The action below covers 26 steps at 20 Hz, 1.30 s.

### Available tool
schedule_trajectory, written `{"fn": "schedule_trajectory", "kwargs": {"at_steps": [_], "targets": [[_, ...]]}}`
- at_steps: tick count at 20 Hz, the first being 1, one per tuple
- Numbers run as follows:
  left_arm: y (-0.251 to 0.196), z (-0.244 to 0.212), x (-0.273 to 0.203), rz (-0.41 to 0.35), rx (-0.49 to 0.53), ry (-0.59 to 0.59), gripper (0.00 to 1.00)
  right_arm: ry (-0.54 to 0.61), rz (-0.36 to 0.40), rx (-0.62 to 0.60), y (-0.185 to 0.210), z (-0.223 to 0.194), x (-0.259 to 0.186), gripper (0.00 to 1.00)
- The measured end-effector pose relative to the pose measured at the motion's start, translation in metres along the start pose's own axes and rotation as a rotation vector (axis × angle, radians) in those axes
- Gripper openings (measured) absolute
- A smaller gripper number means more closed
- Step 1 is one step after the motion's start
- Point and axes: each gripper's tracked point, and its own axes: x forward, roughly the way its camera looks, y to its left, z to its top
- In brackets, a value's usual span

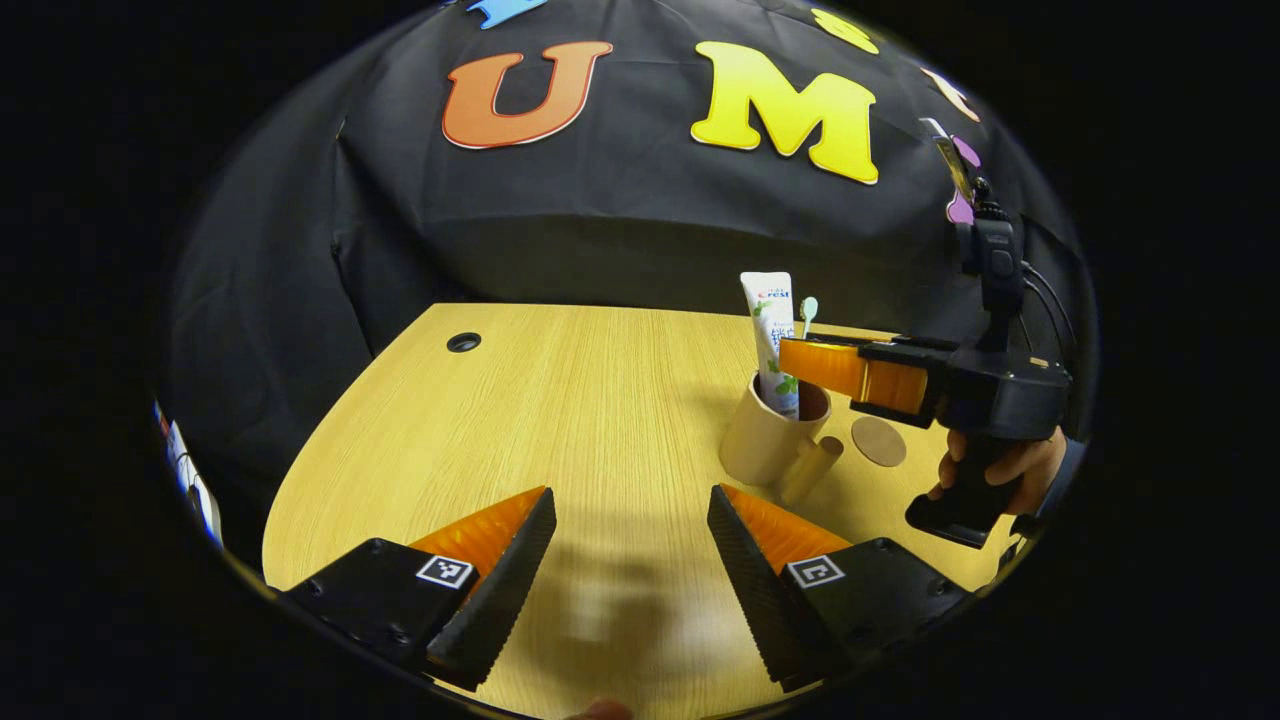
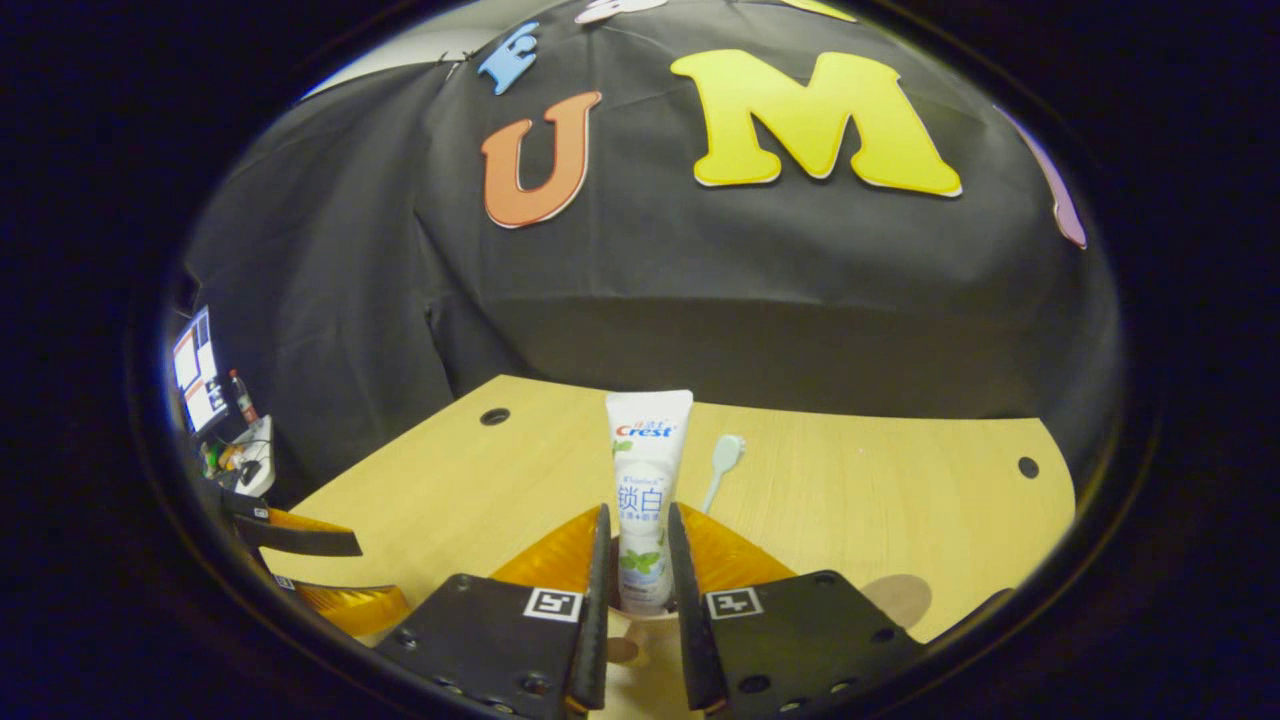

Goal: Put the toothbrush and toothpaste on the desktop into the cup, then pick up the cup and place it on the coaster on the desktop.

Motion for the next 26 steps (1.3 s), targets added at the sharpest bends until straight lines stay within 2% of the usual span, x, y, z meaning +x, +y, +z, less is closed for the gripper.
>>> {"fn": "schedule_trajectory", "kwargs": {"at_steps": [1,3,4,5,6,9,10,18,26], "targets": [[-0.001,0.001,0.0,-0.005,0.0,-0.002,0.98,0.01,-0.003,-0.003,-0.002,-0.001,-0.007,0.31],[-0.008,0.004,-0.001,-0.013,0.007,-0.009,0.98,0.017,-0.007,-0.003,-0.004,0.002,-0.02,0.45],[-0.013,0.006,0.0,-0.018,0.008,-0.014,0.98,0.015,-0.016,-0.002,-0.007,0.005,-0.027,0.56],[-0.017,0.01,0.001,-0.025,0.01,-0.02,0.98,0.01,-0.019,0.002,-0.009,0.008,-0.034,0.58],[-0.021,0.012,0.0,-0.031,0.013,-0.025,0.97,0.006,-0.026,0.006,-0.013,0.011,-0.041,0.68],[-0.034,0.022,-0.001,-0.049,0.024,-0.034,1.0,-0.004,-0.048,0.022,-0.024,0.021,-0.059,0.78],[-0.038,0.025,0.001,-0.055,0.03,-0.036,0.97,-0.009,-0.06,0.025,-0.028,0.023,-0.067,0.81],[-0.088,0.042,0.021,-0.099,0.073,0.005,0.97,-0.019,-0.137,0.016,-0.071,0.027,-0.13,0.83],[-0.122,0.026,0.056,-0.09,0.042,0.182,0.97,-0.013,-0.188,0.03,-0.113,0.008,-0.187,0.84]]}}
